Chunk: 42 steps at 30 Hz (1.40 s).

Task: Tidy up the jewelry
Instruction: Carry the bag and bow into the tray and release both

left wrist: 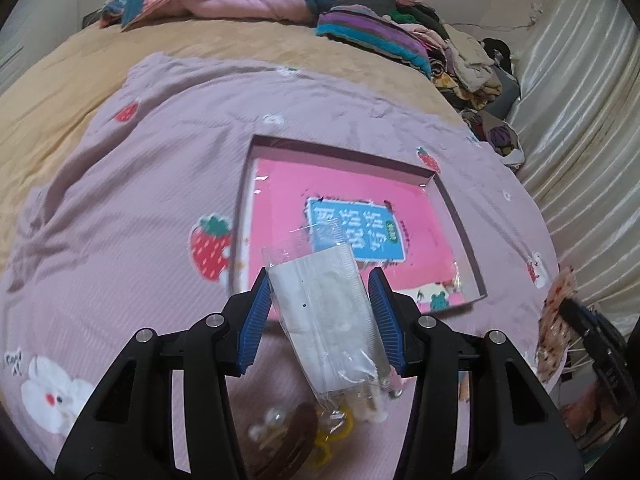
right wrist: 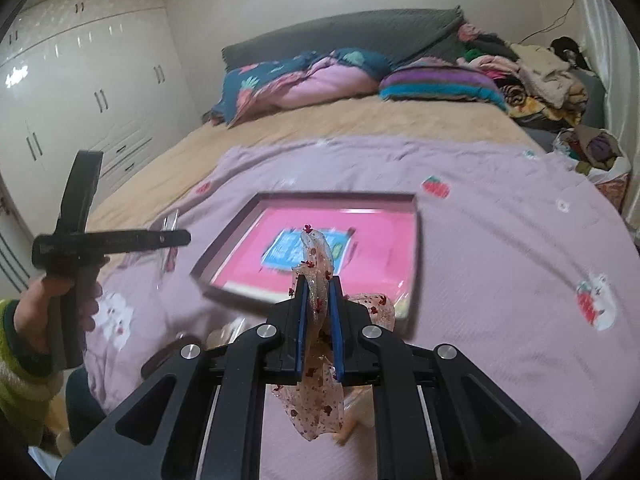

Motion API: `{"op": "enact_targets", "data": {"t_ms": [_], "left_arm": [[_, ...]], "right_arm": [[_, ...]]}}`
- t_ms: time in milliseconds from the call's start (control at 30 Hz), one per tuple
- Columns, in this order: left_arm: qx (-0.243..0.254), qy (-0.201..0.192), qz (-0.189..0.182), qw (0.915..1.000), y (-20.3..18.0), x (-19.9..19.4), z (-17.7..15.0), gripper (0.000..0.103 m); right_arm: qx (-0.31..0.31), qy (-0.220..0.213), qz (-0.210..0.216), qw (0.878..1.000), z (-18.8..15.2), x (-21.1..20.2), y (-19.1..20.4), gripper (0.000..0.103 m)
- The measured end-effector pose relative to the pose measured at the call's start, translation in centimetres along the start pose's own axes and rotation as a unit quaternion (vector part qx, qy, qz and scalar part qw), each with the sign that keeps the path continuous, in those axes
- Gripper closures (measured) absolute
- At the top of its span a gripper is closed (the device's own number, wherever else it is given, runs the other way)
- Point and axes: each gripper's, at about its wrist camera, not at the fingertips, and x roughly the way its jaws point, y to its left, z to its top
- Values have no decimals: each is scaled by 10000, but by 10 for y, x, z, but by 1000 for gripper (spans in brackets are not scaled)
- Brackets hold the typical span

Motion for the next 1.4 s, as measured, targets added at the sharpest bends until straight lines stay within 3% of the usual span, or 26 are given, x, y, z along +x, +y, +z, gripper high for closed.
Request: {"op": "enact_targets", "data": {"t_ms": [267, 633, 1033, 1133, 1267, 1367, 1400], "left_arm": [[73, 38, 49, 10000, -12, 28, 20, 62], [129, 306, 276, 9991, -11, 78, 29, 62], [310, 481, 502, 9971, -4, 102, 19, 61], [263, 451, 488, 9974, 1, 96, 16, 54], [254, 350, 490, 9979, 5, 82, 12, 43], [261, 253, 541, 9979, 8, 69, 8, 36], [248, 209, 535, 9980, 8, 64, 7, 32]], "right_arm": [[216, -138, -148, 9996, 25, 11, -21, 93], [312, 31, -281, 9991, 45, 54, -38, 93], [206, 637, -596, 9960, 36, 123, -37, 93], [187, 788, -695, 9943, 31, 139, -38, 92], [239, 937, -810, 9920, 23, 154, -42, 82], [368, 968, -771, 9916, 18, 155, -44, 64], [400, 951, -763, 9917, 16, 153, -44, 54]]}}
